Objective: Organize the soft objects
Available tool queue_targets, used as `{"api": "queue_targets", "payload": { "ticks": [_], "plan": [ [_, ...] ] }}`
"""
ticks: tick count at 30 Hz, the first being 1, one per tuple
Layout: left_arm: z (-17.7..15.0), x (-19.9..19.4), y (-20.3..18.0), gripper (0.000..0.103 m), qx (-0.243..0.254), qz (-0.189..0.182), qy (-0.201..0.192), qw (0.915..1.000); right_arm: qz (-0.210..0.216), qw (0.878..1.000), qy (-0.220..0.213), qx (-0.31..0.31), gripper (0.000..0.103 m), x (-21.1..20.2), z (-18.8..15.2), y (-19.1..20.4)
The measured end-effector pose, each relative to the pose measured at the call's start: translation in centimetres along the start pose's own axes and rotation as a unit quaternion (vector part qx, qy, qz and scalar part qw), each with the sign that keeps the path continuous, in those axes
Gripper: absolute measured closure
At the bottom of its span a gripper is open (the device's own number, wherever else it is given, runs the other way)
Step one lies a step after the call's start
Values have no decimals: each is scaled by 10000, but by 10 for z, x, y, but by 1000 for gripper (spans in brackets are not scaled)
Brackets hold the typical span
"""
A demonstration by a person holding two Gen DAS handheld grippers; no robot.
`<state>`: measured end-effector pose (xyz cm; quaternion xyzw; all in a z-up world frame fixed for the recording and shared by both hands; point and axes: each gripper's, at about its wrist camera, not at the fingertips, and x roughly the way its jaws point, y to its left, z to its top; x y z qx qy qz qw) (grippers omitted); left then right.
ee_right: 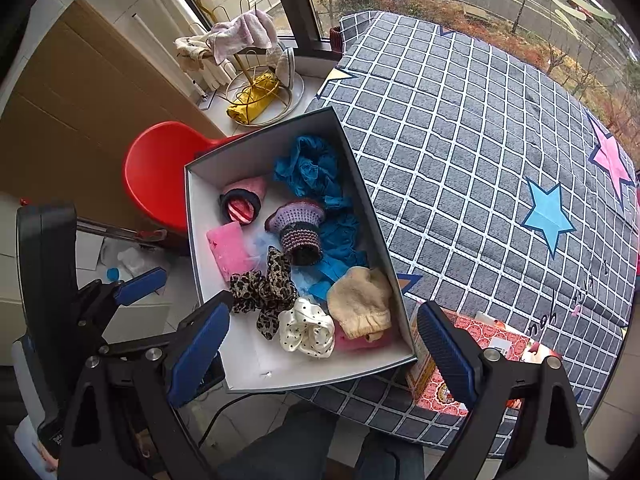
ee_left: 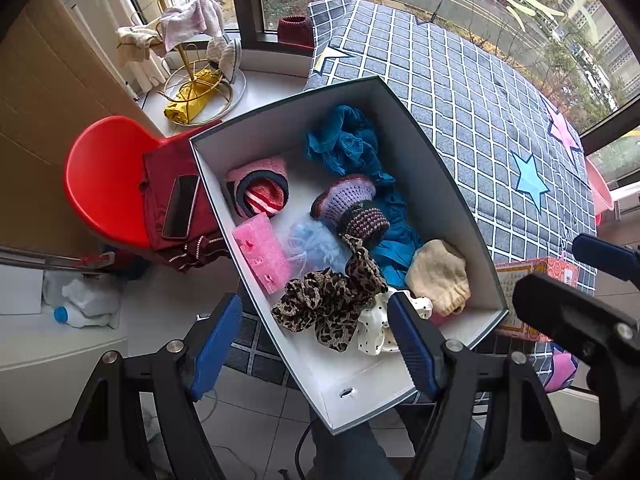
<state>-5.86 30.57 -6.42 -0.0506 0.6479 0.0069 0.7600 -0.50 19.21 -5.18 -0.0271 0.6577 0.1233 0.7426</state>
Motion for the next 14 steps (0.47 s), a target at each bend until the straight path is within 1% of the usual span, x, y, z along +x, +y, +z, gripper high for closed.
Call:
{"api": "queue_targets", "payload": {
  "ticks": [9,13,14],
  "plan": [
    [1,-1,5,25,-21,-48,-16,10000,-69,10000,-11,35,7,1,-1,1],
    [0,-3,11,25,-90,-263,-115,9995,-70,10000,16,25,7,4,0,4],
    [0,-4,12,25,-109,-267,-131,9995,-75,10000,38,18,7,5,0,5]
  ]
}}
